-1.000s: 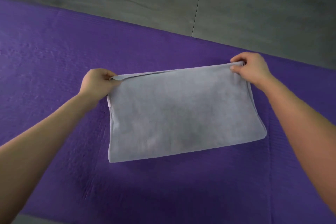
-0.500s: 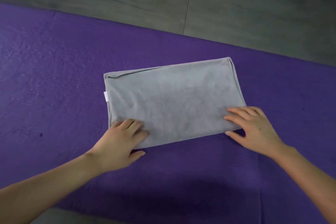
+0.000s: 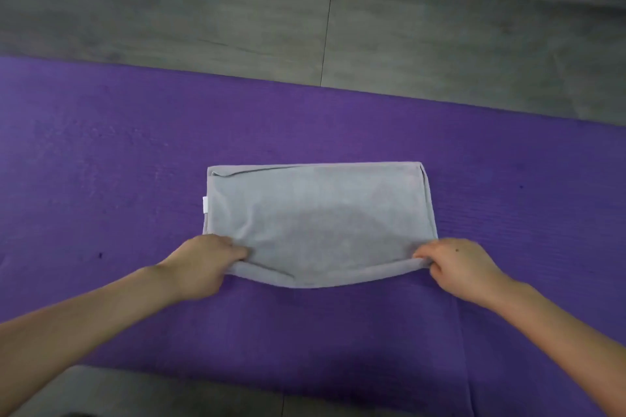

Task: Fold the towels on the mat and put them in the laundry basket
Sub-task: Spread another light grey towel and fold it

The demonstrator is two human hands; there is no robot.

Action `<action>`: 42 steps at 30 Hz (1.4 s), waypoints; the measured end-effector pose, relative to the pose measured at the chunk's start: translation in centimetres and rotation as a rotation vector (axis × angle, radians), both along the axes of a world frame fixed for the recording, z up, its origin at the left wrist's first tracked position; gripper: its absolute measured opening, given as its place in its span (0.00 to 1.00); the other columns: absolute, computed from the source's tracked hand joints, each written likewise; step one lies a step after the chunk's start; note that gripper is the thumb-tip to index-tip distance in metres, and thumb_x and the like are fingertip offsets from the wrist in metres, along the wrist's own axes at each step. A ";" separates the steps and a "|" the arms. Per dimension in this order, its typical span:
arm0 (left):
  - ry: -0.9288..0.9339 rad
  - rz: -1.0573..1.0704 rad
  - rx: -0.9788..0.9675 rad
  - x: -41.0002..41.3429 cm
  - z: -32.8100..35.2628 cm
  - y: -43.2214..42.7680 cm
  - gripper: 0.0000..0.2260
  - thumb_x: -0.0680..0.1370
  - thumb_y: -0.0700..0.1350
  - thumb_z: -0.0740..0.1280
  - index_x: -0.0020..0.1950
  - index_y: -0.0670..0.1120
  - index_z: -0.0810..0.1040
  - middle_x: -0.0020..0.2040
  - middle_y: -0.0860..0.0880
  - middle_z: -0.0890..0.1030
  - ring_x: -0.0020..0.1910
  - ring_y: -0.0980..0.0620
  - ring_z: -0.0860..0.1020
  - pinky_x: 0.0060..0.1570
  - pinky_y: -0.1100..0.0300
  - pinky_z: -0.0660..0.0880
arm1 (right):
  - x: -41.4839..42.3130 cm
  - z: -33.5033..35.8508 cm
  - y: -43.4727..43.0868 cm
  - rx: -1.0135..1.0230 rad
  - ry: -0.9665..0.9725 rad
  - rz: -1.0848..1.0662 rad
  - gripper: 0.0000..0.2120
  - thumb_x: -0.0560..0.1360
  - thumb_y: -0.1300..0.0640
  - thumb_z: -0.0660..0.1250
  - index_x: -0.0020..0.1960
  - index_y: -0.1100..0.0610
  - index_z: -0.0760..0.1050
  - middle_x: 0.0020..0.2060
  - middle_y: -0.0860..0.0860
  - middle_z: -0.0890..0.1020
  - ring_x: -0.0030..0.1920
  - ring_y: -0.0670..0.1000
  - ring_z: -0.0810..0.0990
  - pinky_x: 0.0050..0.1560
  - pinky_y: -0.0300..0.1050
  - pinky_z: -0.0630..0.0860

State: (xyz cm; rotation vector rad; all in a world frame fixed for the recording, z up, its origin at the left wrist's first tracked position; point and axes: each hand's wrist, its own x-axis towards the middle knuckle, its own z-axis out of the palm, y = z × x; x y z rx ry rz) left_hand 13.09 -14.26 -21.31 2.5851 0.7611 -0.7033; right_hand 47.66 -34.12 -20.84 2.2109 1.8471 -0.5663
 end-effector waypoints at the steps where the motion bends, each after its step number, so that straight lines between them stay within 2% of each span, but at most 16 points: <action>1: 0.054 0.003 -0.096 -0.1 0.7 0.1 0.13 0.72 0.38 0.60 0.53 0.52 0.74 0.47 0.55 0.75 0.48 0.53 0.75 0.47 0.60 0.73 | -0.4 0.6 -0.9 -0.155 0.045 0.012 0.15 0.74 0.62 0.59 0.53 0.48 0.79 0.48 0.43 0.81 0.51 0.48 0.78 0.49 0.43 0.71; 3: 0.189 0.015 -0.318 -0.3 1.9 0.7 0.09 0.71 0.39 0.62 0.45 0.52 0.73 0.39 0.58 0.74 0.41 0.58 0.73 0.40 0.67 0.70 | -0.5 1.7 -2.3 -0.415 0.238 -0.007 0.13 0.74 0.62 0.59 0.50 0.49 0.79 0.41 0.42 0.78 0.45 0.44 0.76 0.46 0.40 0.70; 6: 0.182 0.223 -0.605 -0.8 3.5 2.5 0.06 0.67 0.42 0.67 0.41 0.51 0.78 0.33 0.60 0.75 0.34 0.62 0.71 0.36 0.68 0.68 | 1.3 2.7 -3.4 -0.468 0.536 -0.132 0.10 0.73 0.63 0.64 0.43 0.50 0.80 0.35 0.42 0.78 0.37 0.39 0.74 0.42 0.38 0.71; 8: 0.016 0.377 -0.611 -1.2 3.9 3.7 0.03 0.68 0.45 0.71 0.40 0.52 0.80 0.34 0.59 0.77 0.36 0.61 0.73 0.40 0.65 0.69 | 3.0 3.0 -3.4 -0.320 0.700 -0.313 0.09 0.72 0.63 0.69 0.45 0.50 0.82 0.39 0.43 0.82 0.39 0.39 0.77 0.44 0.36 0.73; 12: -0.534 0.875 -0.558 0.1 3.4 5.1 0.03 0.72 0.39 0.72 0.45 0.43 0.81 0.40 0.50 0.83 0.38 0.58 0.79 0.44 0.60 0.73 | 4.7 2.1 -1.5 0.154 0.928 -0.815 0.07 0.67 0.63 0.74 0.45 0.58 0.82 0.42 0.53 0.85 0.41 0.46 0.82 0.43 0.32 0.76; 16: -0.684 1.104 -0.357 2.9 1.1 5.8 0.03 0.72 0.39 0.72 0.44 0.43 0.80 0.41 0.48 0.81 0.40 0.51 0.78 0.42 0.58 0.74 | 5.1 0.1 1.0 0.337 0.768 -0.905 0.05 0.70 0.64 0.73 0.43 0.55 0.81 0.42 0.51 0.84 0.40 0.46 0.81 0.44 0.37 0.76; 20: -0.447 1.034 -0.035 3.9 -1.6 6.1 0.06 0.73 0.46 0.71 0.47 0.45 0.79 0.43 0.47 0.80 0.46 0.44 0.78 0.42 0.54 0.72 | 5.2 -2.3 2.3 0.262 0.436 -0.797 0.07 0.70 0.56 0.73 0.39 0.45 0.78 0.41 0.45 0.83 0.45 0.49 0.80 0.48 0.47 0.75; 22: -0.316 0.974 0.069 3.9 -2.3 5.6 0.12 0.74 0.50 0.69 0.52 0.44 0.77 0.47 0.46 0.79 0.48 0.42 0.76 0.43 0.54 0.69 | 4.8 -2.6 2.5 0.216 0.309 -0.776 0.03 0.71 0.52 0.72 0.43 0.46 0.78 0.42 0.44 0.80 0.46 0.48 0.78 0.46 0.45 0.72; 24: -0.286 1.022 0.097 3.6 -2.6 4.9 0.19 0.74 0.55 0.67 0.59 0.43 0.73 0.54 0.41 0.78 0.53 0.38 0.75 0.49 0.51 0.70 | 4.6 -2.9 2.3 0.234 0.232 -0.762 0.08 0.71 0.51 0.71 0.50 0.48 0.79 0.44 0.45 0.78 0.49 0.49 0.77 0.47 0.45 0.71; 26: -0.284 1.123 0.029 2.9 -2.5 4.1 0.24 0.74 0.57 0.66 0.61 0.41 0.72 0.57 0.40 0.77 0.57 0.38 0.75 0.52 0.50 0.71 | 4.6 -3.2 2.0 0.250 0.240 -0.761 0.12 0.71 0.51 0.71 0.54 0.51 0.78 0.46 0.47 0.77 0.51 0.51 0.76 0.49 0.45 0.71; 28: -0.303 1.242 -0.149 1.7 -2.4 3.0 0.24 0.74 0.57 0.68 0.60 0.40 0.73 0.55 0.43 0.78 0.54 0.41 0.77 0.46 0.52 0.73 | 4.6 -3.2 1.7 0.209 0.331 -0.790 0.10 0.72 0.52 0.71 0.52 0.51 0.78 0.46 0.47 0.79 0.50 0.50 0.77 0.47 0.45 0.72; 32: -0.428 1.611 -0.747 0.8 -0.8 2.4 0.10 0.72 0.45 0.72 0.49 0.41 0.77 0.45 0.45 0.77 0.41 0.48 0.75 0.36 0.57 0.74 | 4.8 -2.9 0.9 0.120 0.406 -0.781 0.04 0.71 0.52 0.71 0.42 0.52 0.78 0.41 0.47 0.81 0.45 0.52 0.80 0.46 0.48 0.74; 34: -0.435 1.666 -0.828 0.9 -0.3 3.3 0.09 0.71 0.40 0.73 0.46 0.41 0.76 0.41 0.46 0.76 0.38 0.50 0.75 0.31 0.60 0.75 | 4.6 -2.6 0.3 0.067 0.421 -0.796 0.05 0.71 0.52 0.72 0.40 0.53 0.78 0.40 0.49 0.82 0.44 0.52 0.80 0.46 0.49 0.74; 36: -0.510 1.573 -0.714 2.0 0.2 4.4 0.07 0.69 0.38 0.73 0.44 0.41 0.77 0.35 0.48 0.80 0.36 0.52 0.76 0.31 0.61 0.75 | 3.9 -2.3 -0.6 0.022 0.403 -0.810 0.06 0.70 0.52 0.72 0.38 0.54 0.79 0.38 0.50 0.82 0.42 0.53 0.81 0.43 0.47 0.74; 39: -0.715 1.338 -0.353 5.4 1.6 7.7 0.09 0.70 0.36 0.73 0.35 0.47 0.77 0.24 0.57 0.79 0.28 0.59 0.76 0.36 0.63 0.74 | 1.6 -1.7 -1.9 -0.060 0.336 -0.770 0.11 0.70 0.51 0.71 0.34 0.58 0.79 0.32 0.53 0.81 0.38 0.54 0.80 0.36 0.45 0.69; 42: -0.841 1.245 -0.150 9.8 2.4 12.0 0.10 0.72 0.37 0.72 0.34 0.48 0.76 0.32 0.53 0.78 0.31 0.55 0.75 0.44 0.55 0.78 | -1.4 -1.5 -2.9 -0.121 0.260 -0.762 0.17 0.72 0.48 0.67 0.30 0.56 0.72 0.27 0.49 0.76 0.32 0.51 0.76 0.30 0.43 0.65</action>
